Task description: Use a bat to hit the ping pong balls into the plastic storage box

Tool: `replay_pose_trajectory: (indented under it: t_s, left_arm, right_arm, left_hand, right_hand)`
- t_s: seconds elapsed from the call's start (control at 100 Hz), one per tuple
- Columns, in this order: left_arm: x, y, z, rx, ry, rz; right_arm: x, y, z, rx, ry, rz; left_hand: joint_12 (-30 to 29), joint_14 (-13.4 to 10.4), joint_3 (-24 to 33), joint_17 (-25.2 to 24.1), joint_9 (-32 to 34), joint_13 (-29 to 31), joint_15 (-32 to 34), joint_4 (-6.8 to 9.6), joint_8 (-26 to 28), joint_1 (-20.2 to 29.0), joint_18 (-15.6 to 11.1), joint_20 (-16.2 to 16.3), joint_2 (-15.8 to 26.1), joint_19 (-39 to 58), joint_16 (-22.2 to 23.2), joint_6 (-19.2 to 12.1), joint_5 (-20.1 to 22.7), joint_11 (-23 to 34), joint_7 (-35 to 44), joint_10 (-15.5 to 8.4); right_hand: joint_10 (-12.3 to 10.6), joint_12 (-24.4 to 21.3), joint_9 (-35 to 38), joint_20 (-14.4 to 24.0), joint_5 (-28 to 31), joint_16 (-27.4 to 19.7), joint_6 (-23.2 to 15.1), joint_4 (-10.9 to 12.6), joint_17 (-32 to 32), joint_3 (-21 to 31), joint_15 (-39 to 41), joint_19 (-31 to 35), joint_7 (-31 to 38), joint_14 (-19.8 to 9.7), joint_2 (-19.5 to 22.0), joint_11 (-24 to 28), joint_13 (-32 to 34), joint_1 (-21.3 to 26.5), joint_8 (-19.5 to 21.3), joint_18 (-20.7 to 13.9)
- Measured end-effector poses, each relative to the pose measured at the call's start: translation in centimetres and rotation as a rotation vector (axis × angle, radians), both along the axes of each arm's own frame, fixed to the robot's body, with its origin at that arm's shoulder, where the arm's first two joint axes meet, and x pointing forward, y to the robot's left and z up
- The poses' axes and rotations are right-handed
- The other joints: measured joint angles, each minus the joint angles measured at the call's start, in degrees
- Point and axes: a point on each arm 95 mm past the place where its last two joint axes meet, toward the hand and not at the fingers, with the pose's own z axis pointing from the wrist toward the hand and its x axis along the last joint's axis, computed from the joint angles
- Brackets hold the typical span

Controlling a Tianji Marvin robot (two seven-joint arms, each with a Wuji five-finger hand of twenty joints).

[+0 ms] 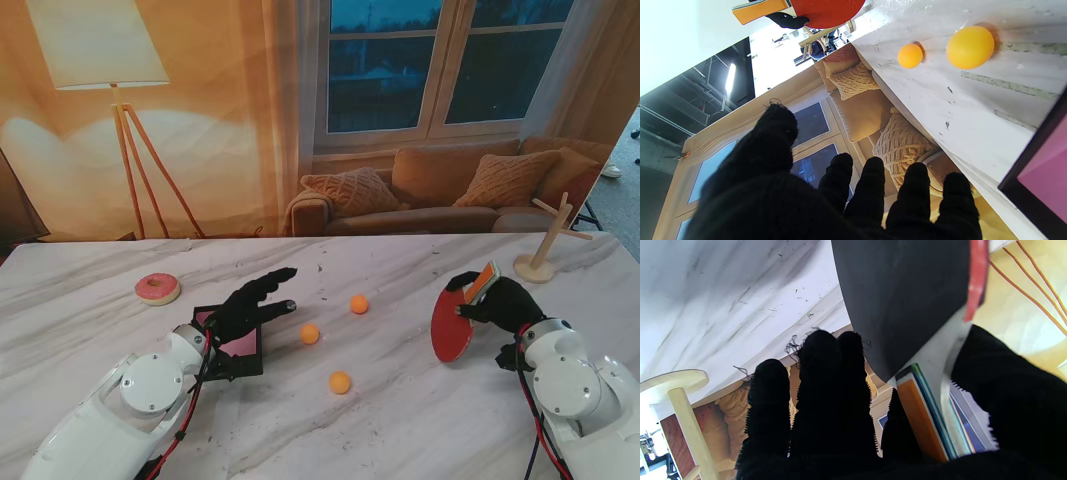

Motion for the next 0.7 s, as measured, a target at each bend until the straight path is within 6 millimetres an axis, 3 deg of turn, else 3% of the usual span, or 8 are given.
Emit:
replay_pose_trajectory:
  t_s: [0.19,0.27,0.3,0.41,0.57,0.7]
  left_arm:
    - [0.0,0.0,0.0,0.000,0.002,0.002]
    - [0.0,0.0,0.0,0.000,0.003,0.003]
    - [0.0,0.0,0.0,-0.001,0.003,0.003]
    - [0.0,0.1,0.0,-0.001,0.005,0.005]
    - [-0.1,0.1,0.0,-0.002,0.004,0.008]
    - [0.0,0.2,0.0,-0.002,0.004,0.010]
  right_arm:
    - [0.5,0.2,0.0,-0.061,-0.009,0.028]
    - [0.7,0.4,0.0,-0.037,-0.016,0.030]
    - [0.8,0.5,-0.1,-0.024,-0.019,0.030]
    - [1.0,1.0,-0.1,0.025,-0.025,0.028]
    - [1.2,1.6,-0.2,0.078,-0.021,0.016]
    - [1.2,1.9,-0.1,0.109,-0.018,0.010]
  left_hand:
    - [0.0,0.0,0.0,0.0,0.0,0.0,0.0,0.00,0.0,0.0,0.0,0.1,0.0,0.0,0.0,0.0,0.0,0.0,0.0,0.0]
    - [0.0,0.0,0.0,0.0,0.0,0.0,0.0,0.00,0.0,0.0,0.0,0.1,0.2,0.0,0.0,0.0,0.0,0.0,0.0,0.0]
    - [0.0,0.0,0.0,0.0,0.0,0.0,0.0,0.00,0.0,0.0,0.1,0.1,0.5,0.0,0.0,0.0,0.0,0.0,0.0,0.0]
    - [0.0,0.0,0.0,0.0,0.0,0.0,0.0,0.00,0.0,0.0,0.1,0.6,0.5,0.0,0.0,0.0,0.0,0.0,0.0,0.0]
    - [0.0,0.1,0.0,0.0,0.0,0.0,0.0,0.00,0.0,0.0,0.5,0.6,0.5,0.0,0.0,0.0,0.0,0.0,0.0,0.0]
    - [0.0,0.1,-0.4,0.0,0.0,0.0,0.0,0.00,0.0,0.0,0.5,0.7,0.5,0.0,0.0,0.0,0.0,0.0,0.0,0.0]
  right_hand:
    - [0.8,-8.9,8.8,-3.3,-0.1,-8.3,-0.6,-0.1,5.5,0.6,-11.2,2.5,3.7,3.3,-0.7,-5.0,8.3,-0.2,5.1,1.6]
    - [0.7,-12.5,11.9,-5.2,2.4,-11.4,0.5,-0.2,8.2,1.9,-14.2,3.8,6.6,4.0,-1.1,-6.4,11.2,2.2,7.6,1.8]
    - [0.6,-13.1,13.2,-5.9,2.8,-11.9,1.2,-0.4,9.1,1.9,-14.6,4.4,7.7,4.0,-1.4,-6.7,12.2,2.8,7.6,1.8]
    - [0.5,-13.8,15.0,-8.1,5.3,-13.4,2.5,-5.1,11.3,3.6,-15.1,6.3,14.6,4.0,-2.2,-6.9,13.6,6.8,4.5,1.9]
    - [0.6,-14.4,17.0,-9.3,8.2,-13.8,3.0,-5.8,12.6,3.9,-15.3,7.3,22.9,4.0,-4.4,-7.0,15.7,11.6,1.9,2.1]
    - [2.2,-14.4,17.9,-9.3,12.5,-13.8,3.4,-5.9,13.5,3.9,-14.5,7.9,25.8,5.2,-4.6,-7.4,16.4,13.2,1.5,2.2]
